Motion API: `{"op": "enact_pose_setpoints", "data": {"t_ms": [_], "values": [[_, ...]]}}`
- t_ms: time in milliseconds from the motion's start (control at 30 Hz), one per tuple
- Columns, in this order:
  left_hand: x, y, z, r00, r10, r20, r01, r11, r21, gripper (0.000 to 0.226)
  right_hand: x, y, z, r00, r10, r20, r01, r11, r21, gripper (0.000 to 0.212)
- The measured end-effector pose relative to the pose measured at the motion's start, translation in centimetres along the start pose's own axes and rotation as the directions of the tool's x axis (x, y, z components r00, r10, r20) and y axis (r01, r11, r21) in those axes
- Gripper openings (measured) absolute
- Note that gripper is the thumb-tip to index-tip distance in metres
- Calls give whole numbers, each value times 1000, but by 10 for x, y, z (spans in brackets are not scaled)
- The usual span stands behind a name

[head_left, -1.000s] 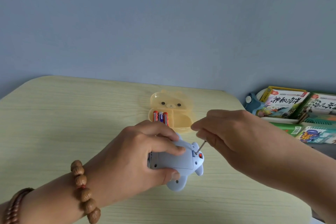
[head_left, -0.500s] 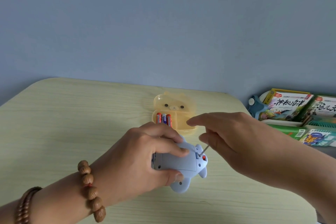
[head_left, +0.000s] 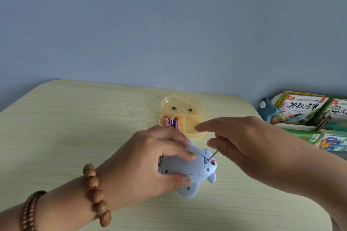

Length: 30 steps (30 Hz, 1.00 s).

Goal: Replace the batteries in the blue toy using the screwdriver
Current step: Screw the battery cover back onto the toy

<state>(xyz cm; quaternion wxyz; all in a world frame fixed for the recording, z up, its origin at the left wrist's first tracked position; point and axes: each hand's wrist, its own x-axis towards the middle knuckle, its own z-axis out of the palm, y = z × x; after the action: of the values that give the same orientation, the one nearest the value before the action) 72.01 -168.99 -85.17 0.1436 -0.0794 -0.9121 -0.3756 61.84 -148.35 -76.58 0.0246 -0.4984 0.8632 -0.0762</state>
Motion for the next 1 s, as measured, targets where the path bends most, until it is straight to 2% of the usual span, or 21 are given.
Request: {"op": "enact_pose_setpoints", "data": {"t_ms": [233,467,700,800,1000], "values": [[1,0,1,1000,-1,-2,1,1000,2,40,-2,0,-1,998,-52,43,54,998,-31,48],[0,1,1,1000,-6,-16,6,1000,-19,40,5,-3,-2,1000,-25,-10,26,1000,18,36],[0,2,2,1000,4,-10,-4,1000,13,39,-1,-8,-5,999,-16,47,17,1000,-26,65],[0,2,1,1000,8,-7,-8,1000,18,36,-3,-6,-2,999,-20,38,22,998,-57,61],[0,1,1,1000,-6,-3,6,1000,5,40,3,4,4,1000,-12,-18,12,1000,3,45]]}}
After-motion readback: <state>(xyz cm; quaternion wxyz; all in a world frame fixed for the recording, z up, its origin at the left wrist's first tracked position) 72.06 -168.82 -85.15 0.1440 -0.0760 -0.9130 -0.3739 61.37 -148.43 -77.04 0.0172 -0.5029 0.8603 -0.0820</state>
